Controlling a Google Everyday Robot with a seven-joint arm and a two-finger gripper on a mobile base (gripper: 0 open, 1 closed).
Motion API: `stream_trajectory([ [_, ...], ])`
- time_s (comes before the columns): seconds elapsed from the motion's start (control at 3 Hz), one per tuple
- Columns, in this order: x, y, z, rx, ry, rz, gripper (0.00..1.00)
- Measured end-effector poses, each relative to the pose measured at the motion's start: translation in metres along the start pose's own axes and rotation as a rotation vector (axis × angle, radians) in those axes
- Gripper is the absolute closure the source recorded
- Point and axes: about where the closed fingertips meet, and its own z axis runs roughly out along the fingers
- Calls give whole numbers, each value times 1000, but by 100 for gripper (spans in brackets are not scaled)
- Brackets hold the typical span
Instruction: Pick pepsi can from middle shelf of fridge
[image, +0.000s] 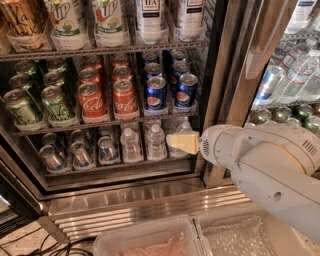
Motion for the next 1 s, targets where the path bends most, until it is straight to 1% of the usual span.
stream_trajectory([
  [0.33, -1, 1, 0, -3, -3, 0, 0],
  [0.67, -16, 3, 2, -25, -62, -25, 0],
  [1.0, -27, 4, 5, -47, -103, -27, 12],
])
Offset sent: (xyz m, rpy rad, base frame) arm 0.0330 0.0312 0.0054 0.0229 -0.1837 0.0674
